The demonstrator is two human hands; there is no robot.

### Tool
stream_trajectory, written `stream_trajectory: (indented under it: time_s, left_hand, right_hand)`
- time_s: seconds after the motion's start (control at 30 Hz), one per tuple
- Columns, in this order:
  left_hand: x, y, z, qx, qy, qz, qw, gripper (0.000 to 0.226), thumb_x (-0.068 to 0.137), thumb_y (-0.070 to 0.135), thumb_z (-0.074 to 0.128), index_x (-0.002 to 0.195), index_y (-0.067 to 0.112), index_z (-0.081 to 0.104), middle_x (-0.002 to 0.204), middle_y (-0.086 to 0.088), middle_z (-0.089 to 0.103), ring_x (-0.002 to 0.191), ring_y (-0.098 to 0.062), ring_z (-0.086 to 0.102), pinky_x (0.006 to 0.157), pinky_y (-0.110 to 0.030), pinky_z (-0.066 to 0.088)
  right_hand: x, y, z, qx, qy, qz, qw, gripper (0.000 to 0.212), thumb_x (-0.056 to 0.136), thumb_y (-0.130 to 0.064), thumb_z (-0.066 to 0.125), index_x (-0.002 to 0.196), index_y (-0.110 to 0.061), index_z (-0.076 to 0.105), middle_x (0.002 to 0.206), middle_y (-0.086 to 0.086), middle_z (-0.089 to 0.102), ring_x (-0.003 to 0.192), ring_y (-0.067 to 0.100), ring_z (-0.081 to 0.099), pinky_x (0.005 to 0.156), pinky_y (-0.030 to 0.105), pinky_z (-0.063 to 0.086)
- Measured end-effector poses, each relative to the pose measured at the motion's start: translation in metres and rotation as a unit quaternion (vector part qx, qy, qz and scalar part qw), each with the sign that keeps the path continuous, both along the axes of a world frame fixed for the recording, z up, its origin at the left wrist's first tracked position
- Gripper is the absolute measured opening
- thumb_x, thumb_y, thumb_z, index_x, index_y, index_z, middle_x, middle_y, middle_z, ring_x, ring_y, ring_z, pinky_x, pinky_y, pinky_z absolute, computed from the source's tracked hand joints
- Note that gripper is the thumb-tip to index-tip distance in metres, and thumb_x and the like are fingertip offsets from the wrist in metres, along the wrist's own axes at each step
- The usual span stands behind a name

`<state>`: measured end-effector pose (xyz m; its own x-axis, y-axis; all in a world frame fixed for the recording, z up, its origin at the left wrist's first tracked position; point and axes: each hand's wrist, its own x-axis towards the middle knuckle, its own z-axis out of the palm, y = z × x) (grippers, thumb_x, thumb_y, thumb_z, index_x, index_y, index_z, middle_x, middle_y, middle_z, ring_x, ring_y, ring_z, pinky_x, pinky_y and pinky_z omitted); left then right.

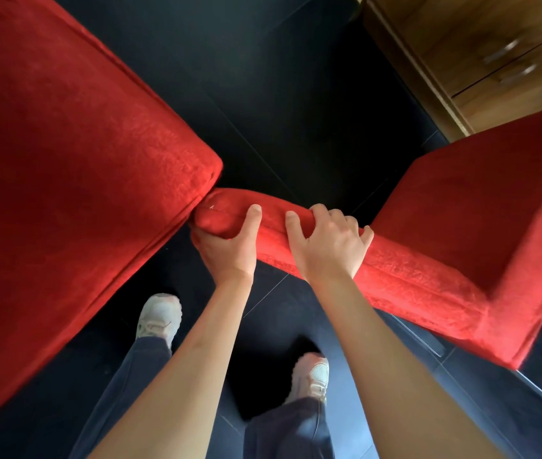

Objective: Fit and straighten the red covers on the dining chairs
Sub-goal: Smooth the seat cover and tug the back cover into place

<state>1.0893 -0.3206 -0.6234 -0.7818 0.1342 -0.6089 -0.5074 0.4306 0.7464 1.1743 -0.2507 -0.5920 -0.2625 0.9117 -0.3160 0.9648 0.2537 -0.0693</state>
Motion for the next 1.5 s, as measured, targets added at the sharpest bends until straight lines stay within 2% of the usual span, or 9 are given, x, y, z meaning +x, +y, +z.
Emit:
stream_trajectory:
  time_s: [0.23,0.33,0.47,0.63,0.7,0.93,1.27,1.4,1.5]
  left_hand:
    - [0.005,-0.004,0.006,0.001,0.008,-0.003,1.000,0.117,0.044,0.069,0.070,0.144,0.019,0.036,0.139,0.000,0.047,0.123,-0.012,0.049,0.102,-0.024,0.036]
    - [0.010,-0.005,0.008,0.008,0.010,-0.005,1.000,0.115,0.046,0.067,0.072,0.143,0.019,0.036,0.136,0.000,0.049,0.119,-0.011,0.052,0.093,-0.017,0.038]
    - [0.020,-0.015,0.009,0.001,0.017,-0.007,1.000,0.095,0.060,0.051,0.082,0.139,0.021,0.039,0.134,0.001,0.050,0.108,-0.006,0.052,0.071,0.005,0.033]
    - [0.044,-0.035,0.013,-0.005,0.005,-0.001,1.000,0.101,0.046,0.063,0.073,0.133,0.023,0.042,0.128,0.002,0.055,0.112,-0.010,0.056,0.094,-0.020,0.042]
    - [0.052,-0.043,0.013,-0.003,0.004,0.000,1.000,0.097,0.046,0.064,0.072,0.130,0.025,0.042,0.127,0.002,0.055,0.112,-0.011,0.057,0.096,-0.023,0.043]
    - [0.053,-0.051,0.006,0.015,0.011,0.002,1.000,0.085,0.047,0.063,0.074,0.121,0.038,0.039,0.127,0.004,0.055,0.112,-0.007,0.056,0.091,-0.016,0.041]
    - [0.037,-0.055,0.004,0.033,0.083,-0.023,0.996,0.077,0.055,0.057,0.076,0.125,0.038,0.052,0.126,0.006,0.060,0.110,-0.006,0.059,0.098,-0.031,0.048]
    - [0.028,-0.051,0.005,0.049,0.088,-0.030,0.994,0.065,0.054,0.053,0.076,0.115,0.041,0.058,0.117,0.008,0.065,0.104,-0.003,0.062,0.093,-0.024,0.051]
    - [0.024,-0.051,0.004,0.062,0.090,-0.045,0.993,0.055,0.053,0.051,0.076,0.105,0.043,0.059,0.106,0.013,0.067,0.094,0.001,0.064,0.084,-0.017,0.051]
  right_hand:
    - [0.010,-0.002,0.003,0.023,0.024,0.010,0.999,0.075,0.080,-0.069,0.014,0.096,-0.018,0.067,0.087,0.004,0.065,0.094,0.029,0.057,0.100,0.051,0.033]
    - [0.016,-0.002,0.006,0.023,0.027,0.011,0.999,0.075,0.080,-0.069,0.015,0.096,-0.019,0.067,0.086,0.004,0.065,0.093,0.028,0.057,0.101,0.051,0.033]
    - [0.026,-0.007,0.008,0.013,0.023,0.024,0.999,0.074,0.080,-0.070,0.016,0.097,-0.019,0.068,0.085,0.003,0.065,0.092,0.027,0.057,0.102,0.051,0.032]
    - [0.047,-0.022,0.009,0.006,0.025,0.037,0.999,0.071,0.079,-0.069,0.021,0.095,-0.018,0.068,0.085,0.004,0.065,0.092,0.028,0.057,0.104,0.050,0.028]
    - [0.056,-0.027,0.008,0.006,0.025,0.043,0.999,0.071,0.079,-0.068,0.023,0.097,-0.017,0.069,0.086,0.005,0.066,0.093,0.028,0.058,0.104,0.050,0.027]
    - [0.058,-0.030,0.007,0.002,0.009,0.052,0.999,0.074,0.079,-0.069,0.019,0.101,-0.019,0.069,0.090,0.004,0.066,0.097,0.027,0.057,0.105,0.048,0.026]
    - [0.056,-0.030,0.007,0.009,0.005,0.052,0.999,0.076,0.079,-0.070,0.016,0.103,-0.020,0.068,0.092,0.003,0.066,0.097,0.027,0.057,0.105,0.049,0.028]
    - [0.053,-0.031,0.008,0.008,-0.001,0.043,0.999,0.074,0.080,-0.070,0.018,0.106,-0.021,0.067,0.098,0.003,0.066,0.103,0.027,0.055,0.108,0.052,0.021]
    - [0.047,-0.036,0.007,0.002,-0.010,0.022,1.000,0.083,0.076,-0.073,0.010,0.118,-0.026,0.063,0.116,0.002,0.063,0.120,0.029,0.047,0.111,0.057,0.012]
